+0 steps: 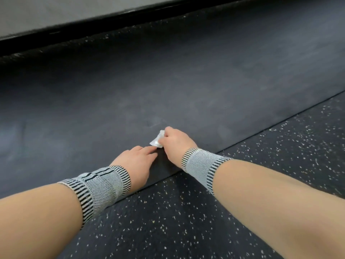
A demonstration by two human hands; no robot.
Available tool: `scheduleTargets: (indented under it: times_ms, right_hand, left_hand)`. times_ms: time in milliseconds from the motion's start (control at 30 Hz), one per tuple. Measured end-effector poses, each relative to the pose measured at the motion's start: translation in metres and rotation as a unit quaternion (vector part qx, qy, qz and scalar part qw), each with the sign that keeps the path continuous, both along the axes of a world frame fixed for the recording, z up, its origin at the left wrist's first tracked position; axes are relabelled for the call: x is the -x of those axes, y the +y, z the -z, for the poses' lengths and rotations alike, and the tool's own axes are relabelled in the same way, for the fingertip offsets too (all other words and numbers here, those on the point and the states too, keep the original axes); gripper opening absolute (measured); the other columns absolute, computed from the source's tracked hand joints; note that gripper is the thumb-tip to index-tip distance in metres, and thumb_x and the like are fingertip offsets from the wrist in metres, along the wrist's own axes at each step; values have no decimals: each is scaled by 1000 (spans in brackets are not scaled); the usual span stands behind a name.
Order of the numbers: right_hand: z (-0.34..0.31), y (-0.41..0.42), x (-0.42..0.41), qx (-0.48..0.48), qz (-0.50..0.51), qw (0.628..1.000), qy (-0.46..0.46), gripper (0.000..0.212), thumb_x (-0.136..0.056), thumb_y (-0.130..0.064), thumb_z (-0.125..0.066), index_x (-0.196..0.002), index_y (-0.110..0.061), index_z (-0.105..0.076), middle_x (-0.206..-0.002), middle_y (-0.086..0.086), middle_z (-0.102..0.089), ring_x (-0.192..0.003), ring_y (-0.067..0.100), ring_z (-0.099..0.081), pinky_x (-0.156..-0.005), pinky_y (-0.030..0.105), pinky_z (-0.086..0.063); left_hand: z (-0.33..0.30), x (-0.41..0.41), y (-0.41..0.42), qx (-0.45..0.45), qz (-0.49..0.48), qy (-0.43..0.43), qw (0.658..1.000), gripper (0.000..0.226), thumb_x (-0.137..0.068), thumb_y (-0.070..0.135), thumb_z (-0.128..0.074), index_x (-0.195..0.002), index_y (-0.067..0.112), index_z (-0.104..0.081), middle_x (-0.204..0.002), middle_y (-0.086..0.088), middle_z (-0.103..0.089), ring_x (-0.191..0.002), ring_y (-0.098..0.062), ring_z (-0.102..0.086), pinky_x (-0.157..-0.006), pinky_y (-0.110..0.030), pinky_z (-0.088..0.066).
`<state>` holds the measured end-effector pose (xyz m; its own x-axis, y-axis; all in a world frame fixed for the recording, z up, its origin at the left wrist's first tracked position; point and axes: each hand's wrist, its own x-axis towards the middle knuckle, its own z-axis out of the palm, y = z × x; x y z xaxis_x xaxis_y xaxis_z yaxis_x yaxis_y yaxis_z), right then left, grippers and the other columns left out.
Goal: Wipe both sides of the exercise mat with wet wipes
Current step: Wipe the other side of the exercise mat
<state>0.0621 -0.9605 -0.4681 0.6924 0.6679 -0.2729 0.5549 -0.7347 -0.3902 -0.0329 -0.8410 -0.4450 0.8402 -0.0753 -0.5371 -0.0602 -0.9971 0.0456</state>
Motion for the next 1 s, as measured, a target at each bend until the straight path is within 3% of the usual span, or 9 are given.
scheduleTargets:
  times_ms: [67,167,300,467,667,800,933,1000]
  right_hand:
    - [0,-24,-11,40,24,999,-13,11,-95,-20,-41,-90,-16,-49,-96,8,-46,-92,29,-52,-69,30,-29]
    - [1,-72,-28,98,75,988,-90,25,-90,-18,-47,-111,-12,-60,-99,5,-44,-92,31,-54,-73,27,-38]
    - [-6,-80,-33,23,174,980,-94,26,-91,-18,-48,-110,-15,-64,-102,5,-51,-89,30,-57,-77,30,-43]
    - [-23,-3,-50,-84,56,988,-114,30,-93,-13,-47,-119,-19,-60,-118,3,-52,-101,25,-56,-86,32,-42]
    - [-12,59,-62,49,-87,984,-149,35,-90,-10,-50,-122,-20,-56,-120,3,-51,-112,26,-45,-90,36,-43]
    - [-1,37,-48,70,-64,990,-105,31,-89,-9,-48,-116,-21,-58,-118,3,-52,-109,26,-49,-86,34,-41]
    - [-13,-7,-21,110,-228,967,-36,27,-87,-12,-47,-102,-24,-65,-109,-3,-56,-103,22,-53,-83,29,-42]
    - [-23,-13,-20,96,-225,970,5,27,-87,-12,-47,-101,-24,-67,-109,-3,-58,-103,21,-55,-89,31,-44]
  left_hand:
    - [0,-2,0,-5,-7,6,1000,53,-97,20,-39,-150,25,-32,-161,9,-16,-138,-19,-31,-112,-36,-34]
    - [-1,-2,-3,-10,-8,20,1000,55,-98,20,-38,-152,25,-28,-163,11,-11,-141,-19,-25,-113,-36,-32]
    - [3,3,-5,-6,-20,19,1000,57,-99,19,-35,-154,23,-22,-163,11,-7,-142,-18,-21,-113,-35,-32]
    - [3,2,0,28,-33,26,999,58,-99,16,-38,-154,22,-24,-164,9,-9,-145,-17,-19,-117,-36,-28]
    - [4,8,4,56,-39,32,997,59,-99,15,-42,-155,18,-24,-164,6,-7,-149,-15,-15,-120,-33,-21]
    - [6,10,7,64,-39,21,997,59,-99,17,-41,-155,18,-23,-164,6,-6,-149,-14,-14,-120,-33,-22]
    - [5,12,7,81,-43,12,996,54,-100,17,-35,-153,19,-29,-164,7,-12,-149,-12,-16,-120,-29,-19]
    - [2,14,11,88,-65,0,994,50,-101,18,-36,-150,23,-36,-162,11,-18,-146,-12,-24,-118,-29,-24]
